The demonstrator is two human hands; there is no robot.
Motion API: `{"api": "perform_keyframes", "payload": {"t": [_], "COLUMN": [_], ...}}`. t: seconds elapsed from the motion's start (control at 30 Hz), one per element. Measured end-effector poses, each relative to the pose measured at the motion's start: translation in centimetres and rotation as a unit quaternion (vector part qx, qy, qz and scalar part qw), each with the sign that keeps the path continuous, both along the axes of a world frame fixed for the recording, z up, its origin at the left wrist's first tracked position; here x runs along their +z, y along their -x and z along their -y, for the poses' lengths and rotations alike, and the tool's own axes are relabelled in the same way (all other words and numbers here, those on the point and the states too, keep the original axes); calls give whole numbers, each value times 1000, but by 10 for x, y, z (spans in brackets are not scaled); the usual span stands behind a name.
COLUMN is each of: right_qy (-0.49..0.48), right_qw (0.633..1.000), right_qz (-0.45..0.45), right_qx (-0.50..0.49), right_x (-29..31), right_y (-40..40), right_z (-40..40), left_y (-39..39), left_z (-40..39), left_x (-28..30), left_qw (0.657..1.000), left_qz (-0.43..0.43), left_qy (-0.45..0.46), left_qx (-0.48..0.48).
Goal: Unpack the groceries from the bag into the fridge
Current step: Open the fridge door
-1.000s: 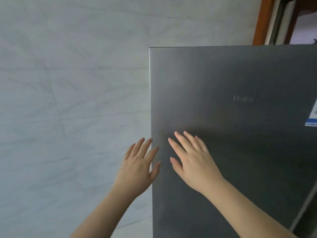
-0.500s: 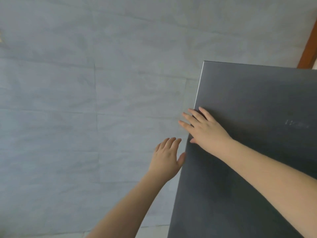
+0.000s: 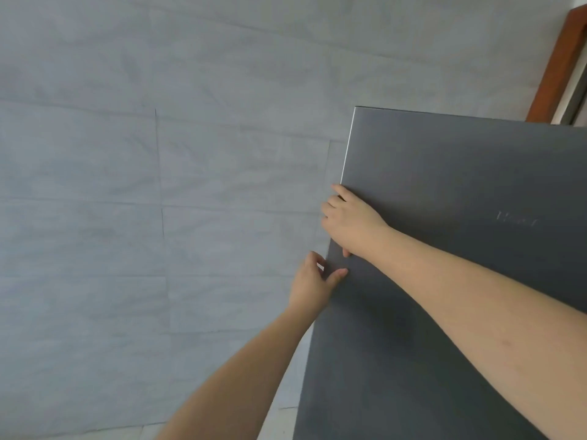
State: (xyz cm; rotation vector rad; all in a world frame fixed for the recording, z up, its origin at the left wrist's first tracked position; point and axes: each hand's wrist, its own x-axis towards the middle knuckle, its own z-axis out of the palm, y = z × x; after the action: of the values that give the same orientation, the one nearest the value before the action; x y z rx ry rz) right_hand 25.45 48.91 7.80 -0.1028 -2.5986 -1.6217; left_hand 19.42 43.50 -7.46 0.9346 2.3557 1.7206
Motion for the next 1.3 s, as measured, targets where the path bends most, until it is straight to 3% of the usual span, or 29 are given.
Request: {"api": "perform_keyframes", "payload": {"t": [0.37, 0.6, 0.87, 1.07, 1.3], "right_qy": [16, 7, 45, 67, 48], "right_qw": [999, 996, 994, 994, 988], "right_qz": [-20, -19, -36, -62, -139], "right_qx": [40, 85, 95, 68, 50], "right_x": [6, 4, -2, -11, -30], "right_y": [-6, -33, -96, -154, -218], "right_z": [7, 27, 78, 119, 147], "left_y": [-6, -29, -80, -120, -168], "left_z": [8, 34, 87, 121, 148], "left_x": [2, -2, -7, -14, -18], "left_qw": [999, 1000, 994, 962, 951], "left_qz": [35, -5, -104, -266, -269], "left_qy": [-11, 17, 17, 4, -12], "left_qx": [-13, 5, -19, -56, -151]}}
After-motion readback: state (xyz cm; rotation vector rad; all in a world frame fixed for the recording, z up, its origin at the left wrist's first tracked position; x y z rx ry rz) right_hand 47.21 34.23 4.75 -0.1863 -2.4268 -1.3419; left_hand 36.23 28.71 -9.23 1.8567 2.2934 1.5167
